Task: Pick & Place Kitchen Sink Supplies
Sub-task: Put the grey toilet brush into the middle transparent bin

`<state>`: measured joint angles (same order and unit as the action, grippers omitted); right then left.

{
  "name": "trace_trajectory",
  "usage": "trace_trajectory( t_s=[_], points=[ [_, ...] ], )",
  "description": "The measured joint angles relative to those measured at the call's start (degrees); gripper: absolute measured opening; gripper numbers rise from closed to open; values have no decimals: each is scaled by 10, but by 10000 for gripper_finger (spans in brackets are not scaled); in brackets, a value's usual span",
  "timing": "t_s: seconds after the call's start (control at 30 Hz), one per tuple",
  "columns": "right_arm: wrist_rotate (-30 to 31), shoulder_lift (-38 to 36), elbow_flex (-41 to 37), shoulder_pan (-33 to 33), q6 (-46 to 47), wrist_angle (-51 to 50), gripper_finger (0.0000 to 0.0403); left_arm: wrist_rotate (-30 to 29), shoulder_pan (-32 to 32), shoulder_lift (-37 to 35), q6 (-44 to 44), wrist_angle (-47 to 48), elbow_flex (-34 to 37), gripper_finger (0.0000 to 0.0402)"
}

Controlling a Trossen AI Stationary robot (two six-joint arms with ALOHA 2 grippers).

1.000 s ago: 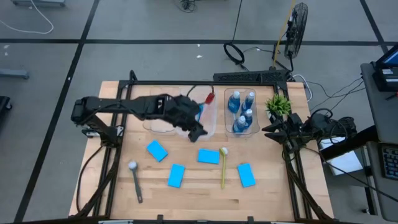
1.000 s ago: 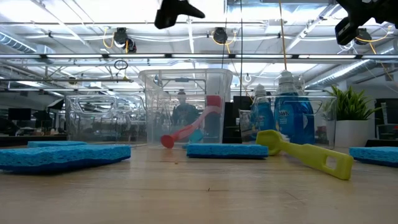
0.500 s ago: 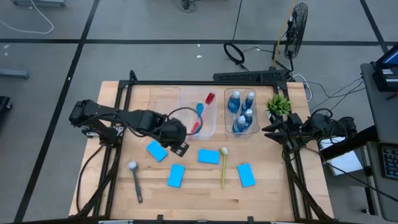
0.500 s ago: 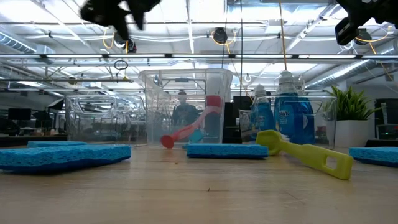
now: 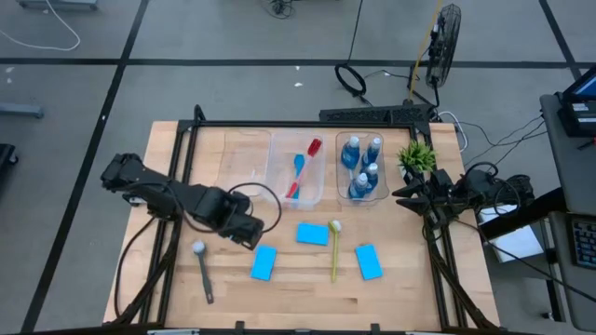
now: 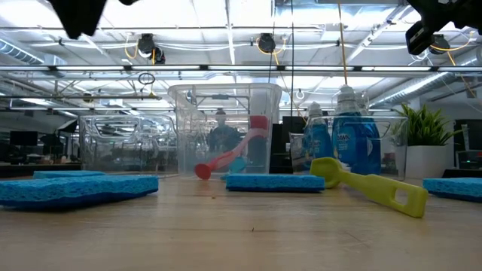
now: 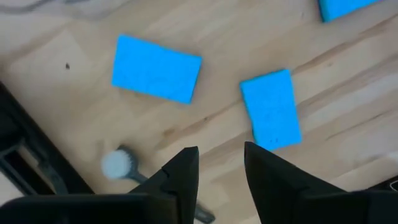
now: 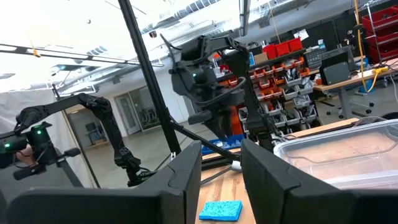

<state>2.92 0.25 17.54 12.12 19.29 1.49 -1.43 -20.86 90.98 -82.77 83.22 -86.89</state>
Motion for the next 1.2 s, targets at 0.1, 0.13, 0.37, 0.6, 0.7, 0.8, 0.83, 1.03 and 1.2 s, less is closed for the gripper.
trace_trajectory(
  t_s=[0.1, 0.13, 0.37, 0.6, 0.7, 0.8, 0.83, 1.03, 1.2],
  points=[
    [0, 0, 0, 0, 0, 0, 100, -2, -20, -3, -40, 9, 0, 125],
    [0, 0, 0, 0, 0, 0, 100, -3, -28, -6, -53, 11, 0, 124],
    [0, 0, 0, 0, 0, 0, 100, -8, -80, -21, -154, 40, 0, 122],
    [0, 0, 0, 0, 0, 0, 100, -22, -144, -43, -282, 69, 6, 122],
    [0, 0, 0, 0, 0, 0, 100, -30, -172, -61, -345, 66, 27, 122],
    [0, 0, 0, 0, 0, 0, 100, -31, -202, -81, -412, 61, 60, 122],
    [0, 0, 0, 0, 0, 0, 100, -31, -211, -89, -432, 54, 72, 122],
    [0, 0, 0, 0, 0, 0, 100, -32, -263, -132, -530, 2, 148, 122],
    [0, 0, 0, 0, 0, 0, 100, -31, -280, -151, -549, -42, 208, 122]
  ],
)
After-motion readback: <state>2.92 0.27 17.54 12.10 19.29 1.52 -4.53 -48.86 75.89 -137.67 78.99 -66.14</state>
